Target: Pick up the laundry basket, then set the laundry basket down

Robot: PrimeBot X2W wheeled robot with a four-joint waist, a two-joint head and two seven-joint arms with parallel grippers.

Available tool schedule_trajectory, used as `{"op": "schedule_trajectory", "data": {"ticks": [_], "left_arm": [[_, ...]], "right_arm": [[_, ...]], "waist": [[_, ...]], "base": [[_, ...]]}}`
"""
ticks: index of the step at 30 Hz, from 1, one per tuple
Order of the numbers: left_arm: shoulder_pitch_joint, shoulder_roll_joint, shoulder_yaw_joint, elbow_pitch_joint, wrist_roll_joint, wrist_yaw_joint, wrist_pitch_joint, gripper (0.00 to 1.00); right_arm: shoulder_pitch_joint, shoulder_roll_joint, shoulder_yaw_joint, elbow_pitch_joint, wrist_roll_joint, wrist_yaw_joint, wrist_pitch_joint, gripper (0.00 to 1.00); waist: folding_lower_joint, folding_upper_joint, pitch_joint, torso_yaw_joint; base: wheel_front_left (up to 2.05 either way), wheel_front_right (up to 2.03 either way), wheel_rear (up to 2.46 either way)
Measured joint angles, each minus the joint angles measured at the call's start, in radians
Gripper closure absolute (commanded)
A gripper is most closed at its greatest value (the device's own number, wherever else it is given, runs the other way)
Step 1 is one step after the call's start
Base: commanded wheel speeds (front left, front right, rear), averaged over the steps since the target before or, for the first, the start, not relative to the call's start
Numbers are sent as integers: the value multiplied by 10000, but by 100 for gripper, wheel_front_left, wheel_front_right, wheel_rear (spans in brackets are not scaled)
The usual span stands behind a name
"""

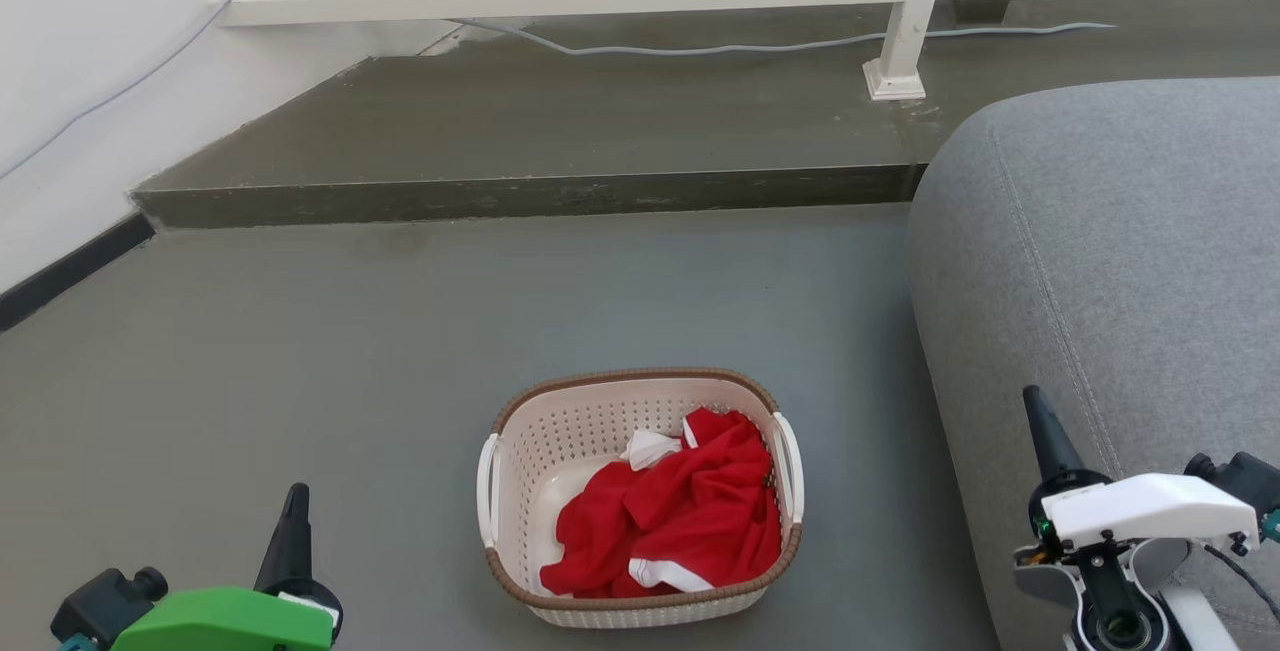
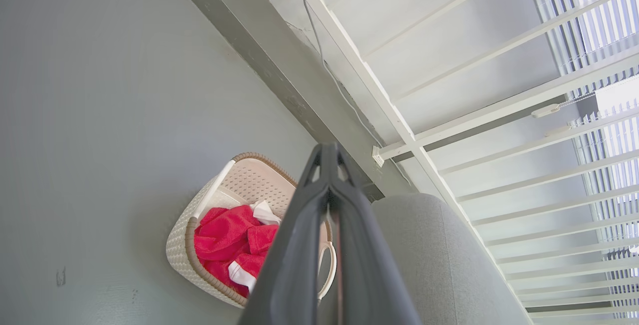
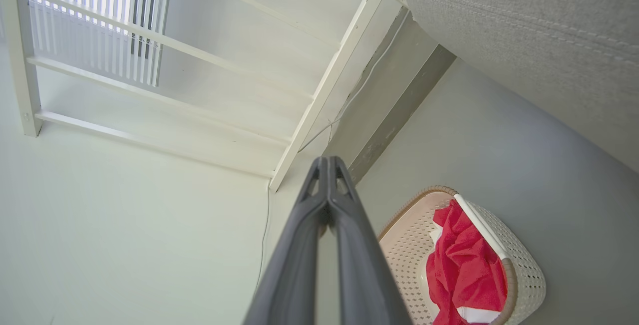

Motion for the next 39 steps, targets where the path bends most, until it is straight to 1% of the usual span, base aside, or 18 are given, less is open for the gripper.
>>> {"op": "schedule_trajectory", "data": {"ticks": [5, 10, 19, 22, 26, 31, 33, 39], "left_arm": [[-198, 36, 61, 130, -721, -102, 186, 100], [-351, 58, 119, 288, -1452, -203, 314, 100], [-590, 115, 303, 529, -2719, -520, 522, 100], [-605, 150, 334, 619, -3120, -543, 612, 100], [-794, 203, 370, 690, -3682, -711, 731, 100], [-991, 236, 431, 861, -4383, -848, 861, 100], [-1006, 242, 468, 913, -4688, -882, 895, 100], [-1158, 261, 606, 1041, -5521, -1032, 1051, 100]], "right_arm": [[-143, -54, -153, 46, 642, 174, 111, 100], [-167, -75, -328, 121, 1292, 278, 286, 100], [-349, -119, -623, 240, 2464, 502, 514, 100], [-383, -130, -704, 288, 2840, 600, 610, 100], [-527, -140, -844, 336, 3333, 706, 698, 100], [-577, -153, -1007, 391, 3983, 846, 859, 100], [-603, -155, -1060, 414, 4268, 853, 876, 100], [-766, -192, -1275, 487, 5020, 1043, 1051, 100]], "waist": [[0, 0, -13, 14], [0, 0, -27, 29], [0, 0, -50, 55], [0, 0, -58, 64], [0, 0, -69, 76], [0, 0, -81, 90], [0, 0, -87, 96], [0, 0, -102, 114]], "base": [[0, 0, 0], [0, 0, 0], [0, 0, 0], [0, 0, 0], [0, 0, 0], [0, 0, 0], [0, 0, 0], [0, 0, 0]]}}
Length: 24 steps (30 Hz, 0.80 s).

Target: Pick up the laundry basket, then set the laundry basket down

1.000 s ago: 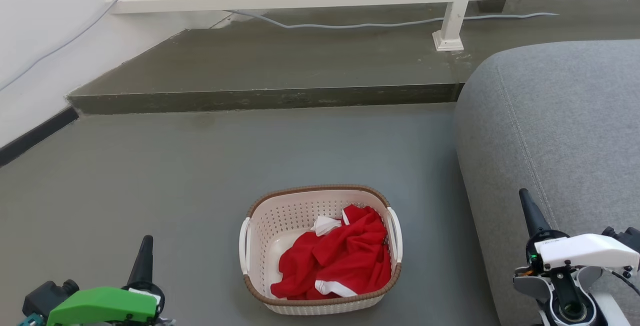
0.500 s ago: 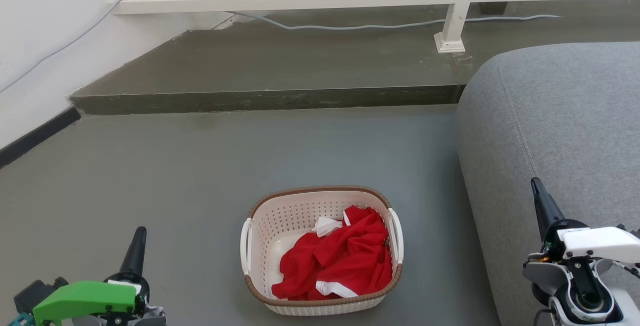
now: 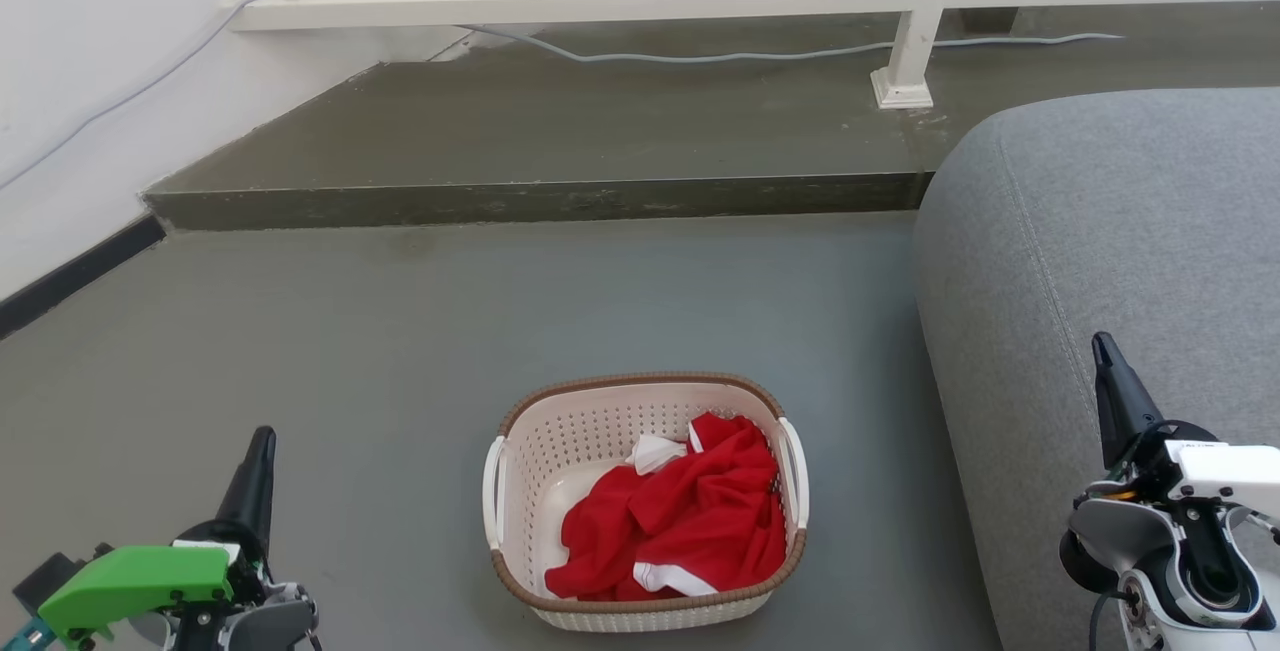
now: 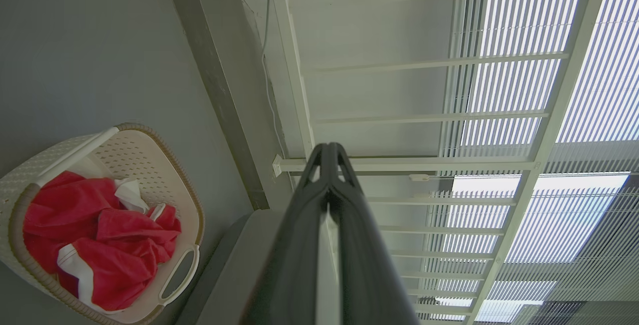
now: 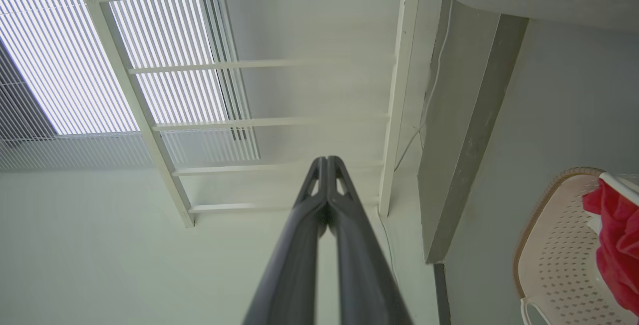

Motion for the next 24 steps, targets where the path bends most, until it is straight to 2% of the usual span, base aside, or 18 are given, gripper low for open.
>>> {"op": "schedule_trajectory", "data": {"ticks": [24], "left_arm": [[-139, 10, 31, 228, -82, -111, 75, 100]], "right_arm": [[-58, -8, -42, 165, 81, 67, 71, 100]], "waist": [[0, 0, -8, 1]], "base": [[0, 0, 0]]}}
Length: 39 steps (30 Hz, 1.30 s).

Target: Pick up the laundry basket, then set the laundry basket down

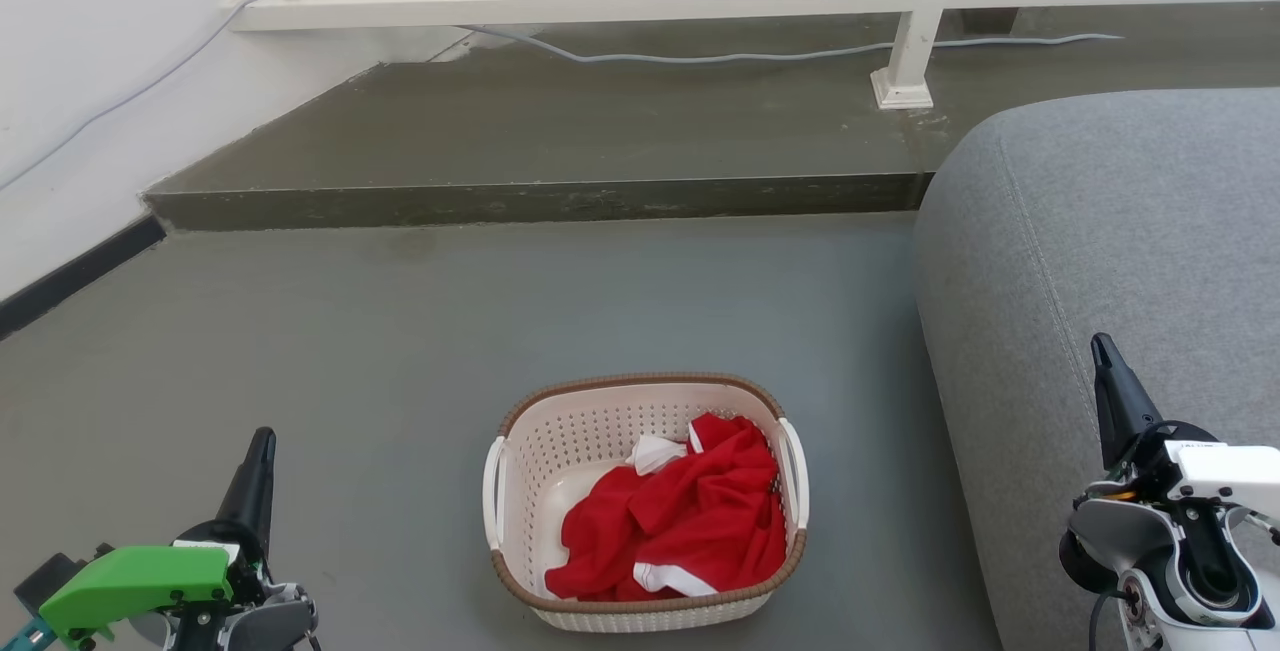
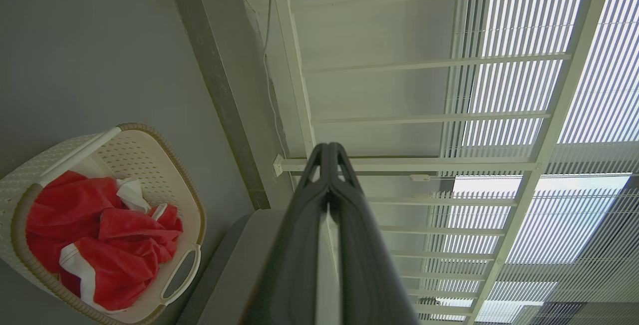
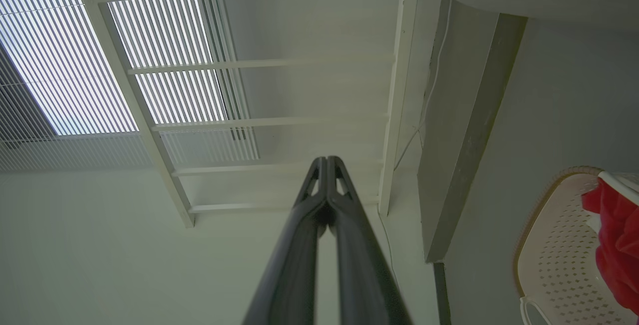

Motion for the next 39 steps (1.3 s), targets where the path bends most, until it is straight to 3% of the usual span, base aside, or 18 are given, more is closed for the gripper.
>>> {"op": "schedule_trajectory", "data": {"ticks": [39], "left_arm": [[-112, -2, 35, 176, 0, -58, 13, 100]], "right_arm": [[-92, 6, -33, 96, 0, 2, 15, 100]], "waist": [[0, 0, -7, 1]], "base": [[0, 0, 0]]}}
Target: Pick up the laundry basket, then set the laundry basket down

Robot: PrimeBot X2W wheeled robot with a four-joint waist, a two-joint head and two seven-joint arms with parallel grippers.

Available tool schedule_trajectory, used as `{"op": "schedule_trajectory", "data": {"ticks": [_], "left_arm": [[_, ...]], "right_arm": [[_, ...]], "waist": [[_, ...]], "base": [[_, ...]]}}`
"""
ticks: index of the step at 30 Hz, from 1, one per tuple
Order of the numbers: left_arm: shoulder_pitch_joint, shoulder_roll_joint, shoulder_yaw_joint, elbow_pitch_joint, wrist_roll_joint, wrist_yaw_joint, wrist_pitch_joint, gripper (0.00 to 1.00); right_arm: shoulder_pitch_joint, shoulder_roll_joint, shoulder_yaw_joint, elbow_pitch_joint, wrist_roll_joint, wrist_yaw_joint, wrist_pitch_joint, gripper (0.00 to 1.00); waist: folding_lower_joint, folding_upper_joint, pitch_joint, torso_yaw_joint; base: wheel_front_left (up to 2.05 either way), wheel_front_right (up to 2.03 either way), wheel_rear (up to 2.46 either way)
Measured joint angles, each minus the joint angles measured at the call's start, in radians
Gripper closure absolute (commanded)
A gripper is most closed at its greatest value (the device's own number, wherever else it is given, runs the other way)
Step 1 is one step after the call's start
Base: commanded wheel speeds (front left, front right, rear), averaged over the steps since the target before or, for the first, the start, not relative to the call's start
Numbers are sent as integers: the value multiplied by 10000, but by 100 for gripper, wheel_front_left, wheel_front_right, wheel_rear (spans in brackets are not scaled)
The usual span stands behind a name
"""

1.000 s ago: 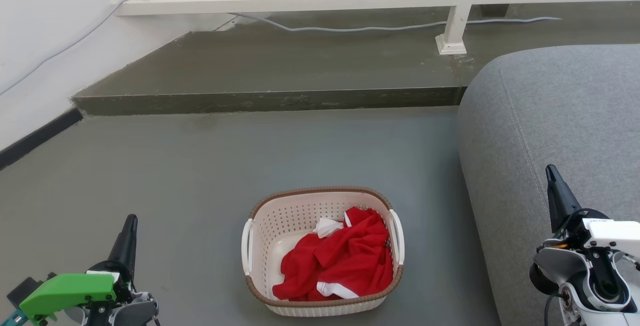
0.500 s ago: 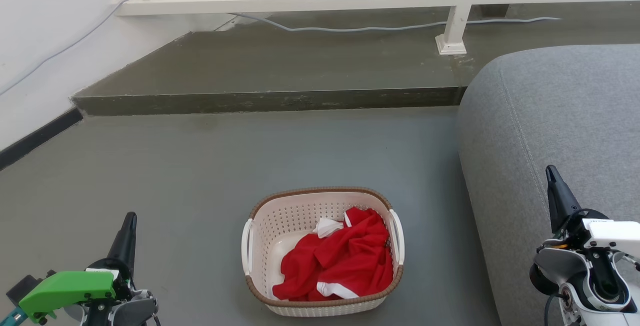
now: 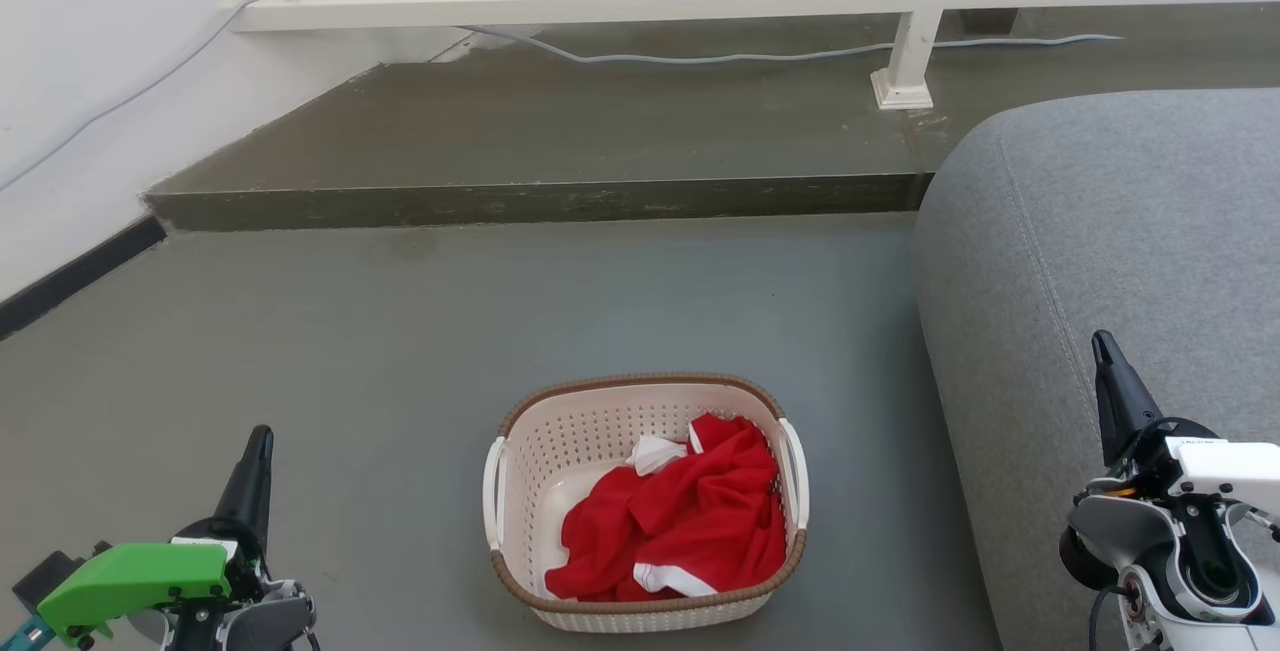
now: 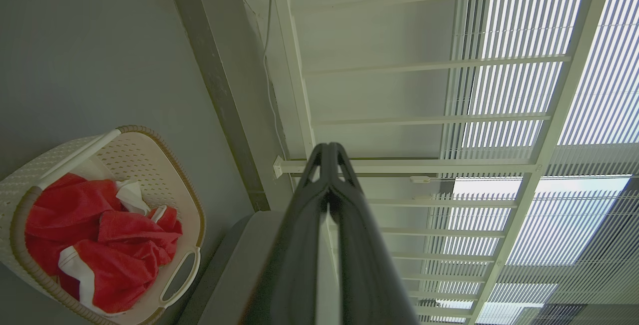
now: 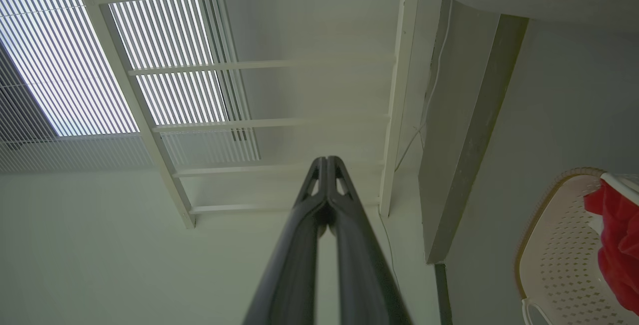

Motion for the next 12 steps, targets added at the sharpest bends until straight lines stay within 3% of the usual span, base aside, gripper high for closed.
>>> {"op": "schedule_trajectory", "data": {"ticks": [12], "left_arm": [[-3, -2, 8, 48, 0, -2, 2, 100]], "right_arm": [[-3, 2, -17, 27, 0, 2, 0, 100]], "waist": [[0, 0, -1, 0]], "base": [[0, 0, 0]]}}
